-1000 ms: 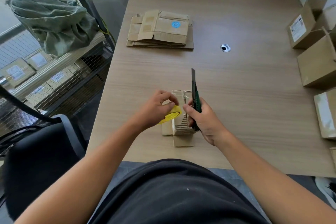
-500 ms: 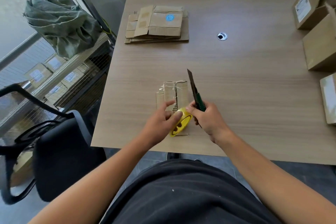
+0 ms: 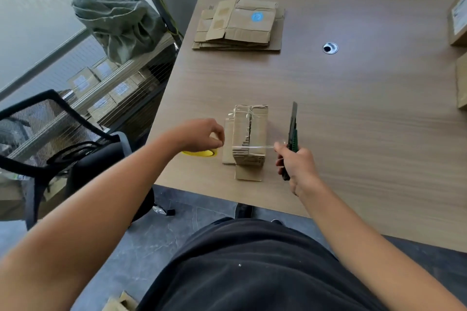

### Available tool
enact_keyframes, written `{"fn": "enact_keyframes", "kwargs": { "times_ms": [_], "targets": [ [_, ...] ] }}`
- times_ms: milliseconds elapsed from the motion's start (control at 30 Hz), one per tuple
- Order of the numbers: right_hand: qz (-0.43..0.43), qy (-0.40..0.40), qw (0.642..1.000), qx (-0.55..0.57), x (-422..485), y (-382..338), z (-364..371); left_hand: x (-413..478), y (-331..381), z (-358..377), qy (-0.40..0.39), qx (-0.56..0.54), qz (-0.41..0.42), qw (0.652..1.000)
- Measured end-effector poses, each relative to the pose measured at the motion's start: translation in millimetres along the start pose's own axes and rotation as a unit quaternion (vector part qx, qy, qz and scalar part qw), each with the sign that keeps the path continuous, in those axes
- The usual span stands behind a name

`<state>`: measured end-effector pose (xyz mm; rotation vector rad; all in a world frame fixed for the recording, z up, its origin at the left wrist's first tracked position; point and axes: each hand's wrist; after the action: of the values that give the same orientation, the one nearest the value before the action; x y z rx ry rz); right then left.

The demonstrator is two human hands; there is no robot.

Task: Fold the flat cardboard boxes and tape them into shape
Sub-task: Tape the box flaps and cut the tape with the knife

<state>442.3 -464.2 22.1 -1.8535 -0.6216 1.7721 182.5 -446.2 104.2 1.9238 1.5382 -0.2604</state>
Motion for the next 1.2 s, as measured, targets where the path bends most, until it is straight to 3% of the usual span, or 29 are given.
{"fn": "enact_keyframes", "kwargs": {
  "times_ms": [133, 300, 467, 567, 633, 733, 833, 900, 1000, 1200],
  "targets": [
    [0.009, 0.015, 0.999, -0.042, 27, 28, 8, 18, -15, 31, 0.023, -0.095, -0.038, 0.995],
    [0.023, 0.009, 0.999, -0.047, 43, 39, 17, 26, -23, 72, 0.111, -0.157, -0.08, 0.978],
    [0.075, -0.019, 0.992, -0.101, 46, 31, 17, 30, -31, 84, 0.101, -0.204, -0.058, 0.972],
    [0.035, 0.037, 0.983, -0.176, 34, 21, 11, 36, -34, 89, 0.104, -0.199, -0.046, 0.973],
    [-0.045, 0.086, 0.976, -0.196, 21, 14, 11, 41, -37, 91, 0.107, -0.204, -0.046, 0.972],
    [-0.182, 0.076, 0.941, -0.274, -4, 5, 26, 48, -39, 91, 0.113, -0.2, -0.045, 0.972],
    [-0.252, 0.042, 0.87, -0.422, -17, 4, 49, 58, -35, 87, 0.117, -0.18, -0.036, 0.976],
    [-0.235, 0.029, 0.838, -0.492, -19, 6, 60, 64, -33, 84, 0.117, -0.168, -0.026, 0.978],
    [-0.214, 0.053, 0.816, -0.534, -20, 9, 66, 63, -39, 82, 0.101, -0.16, 0.01, 0.982],
    [-0.156, 0.052, 0.817, -0.553, -22, 13, 79, 43, -67, 85, 0.07, -0.294, 0.061, 0.951]
  ]
}}
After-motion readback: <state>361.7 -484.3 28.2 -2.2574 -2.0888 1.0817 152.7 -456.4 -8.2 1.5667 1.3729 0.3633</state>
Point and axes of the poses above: each hand's wrist, its own x-axis towards the middle knuckle, its own z-axis out of the palm, y = z × x, and after that the axes turned 7 degrees about z, right-handed
